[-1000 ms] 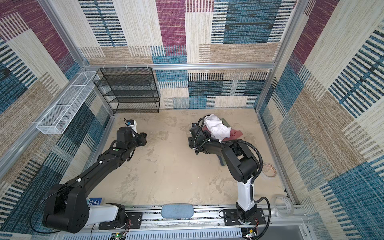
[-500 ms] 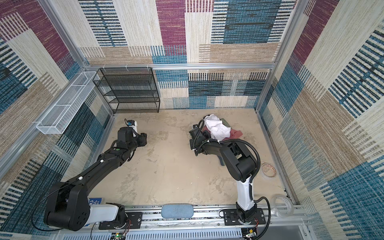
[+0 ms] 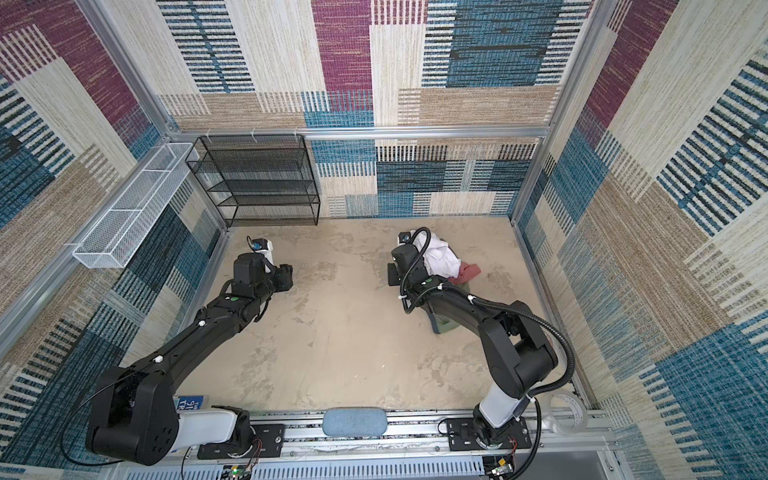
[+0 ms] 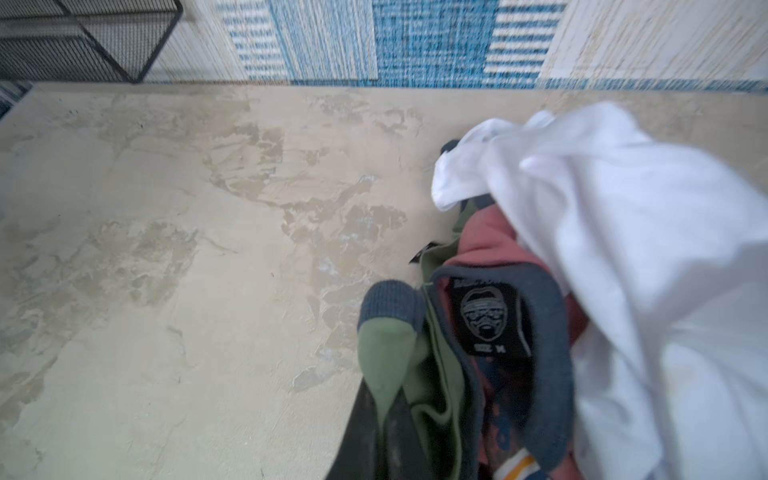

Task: Pick out a specific cloth from the pile
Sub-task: 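Lift the green shirt high with the right gripper, pulling it out of the pile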

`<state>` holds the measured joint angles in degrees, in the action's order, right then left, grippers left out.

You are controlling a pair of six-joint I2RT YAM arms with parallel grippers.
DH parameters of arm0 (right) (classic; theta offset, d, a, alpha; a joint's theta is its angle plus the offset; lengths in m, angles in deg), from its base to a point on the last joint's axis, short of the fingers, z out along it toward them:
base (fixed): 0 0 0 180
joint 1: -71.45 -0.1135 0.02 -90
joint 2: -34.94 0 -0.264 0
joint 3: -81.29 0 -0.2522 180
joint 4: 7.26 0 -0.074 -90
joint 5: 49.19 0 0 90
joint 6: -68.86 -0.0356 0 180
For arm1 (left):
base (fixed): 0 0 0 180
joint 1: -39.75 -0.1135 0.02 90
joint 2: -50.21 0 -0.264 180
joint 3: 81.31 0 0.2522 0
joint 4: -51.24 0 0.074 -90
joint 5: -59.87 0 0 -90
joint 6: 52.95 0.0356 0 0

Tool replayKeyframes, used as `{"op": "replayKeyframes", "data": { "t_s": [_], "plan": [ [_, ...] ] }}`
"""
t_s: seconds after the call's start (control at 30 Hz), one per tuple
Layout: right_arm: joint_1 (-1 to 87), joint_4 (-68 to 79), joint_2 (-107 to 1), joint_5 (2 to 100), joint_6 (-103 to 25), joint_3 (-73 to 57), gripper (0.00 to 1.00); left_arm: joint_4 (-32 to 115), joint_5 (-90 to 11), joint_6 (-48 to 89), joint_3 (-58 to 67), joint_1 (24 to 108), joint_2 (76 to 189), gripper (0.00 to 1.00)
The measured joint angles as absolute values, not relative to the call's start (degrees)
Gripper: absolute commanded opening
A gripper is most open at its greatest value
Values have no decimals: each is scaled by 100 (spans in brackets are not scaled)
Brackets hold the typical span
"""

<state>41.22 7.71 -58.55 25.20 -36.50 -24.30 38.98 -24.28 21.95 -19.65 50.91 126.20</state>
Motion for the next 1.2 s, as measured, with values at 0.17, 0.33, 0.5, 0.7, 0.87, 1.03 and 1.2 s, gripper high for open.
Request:
{"op": "replayKeyframes", "data": {
  "t_s": [0.17, 0.33, 0.5, 0.7, 0.87, 1.03, 1.2],
  "plan": [
    [4397, 769, -5241, 2611, -3650, -2588, 0, 3898, -2446, 2132, -1965, 5091, 12550, 56],
    [4701, 762, -4732, 2828, -3665, -2708, 0, 3898, -2448, 2042, -1967, 5091, 12456, 56],
    [4876, 767, -4419, 3033, -3663, -2732, 0, 3895, -2448, 1959, -1978, 5091, 12397, 56],
    [5007, 773, -4107, 3103, -3617, -2668, 0, 3895, -2452, 1902, -1989, 5091, 12355, 56],
    [5083, 771, -3897, 3164, -3580, -2577, 0, 3895, -2452, 1881, -1993, 5091, 12285, 56],
    [5107, 771, -3842, 3230, -3538, -2395, 0, 3889, -2452, 1878, -1986, 5091, 12237, 56],
    [5144, 775, -3823, 3296, -3451, -2175, 0, 3863, -2452, 1870, -1971, 5091, 12231, 56]
  ]
}}
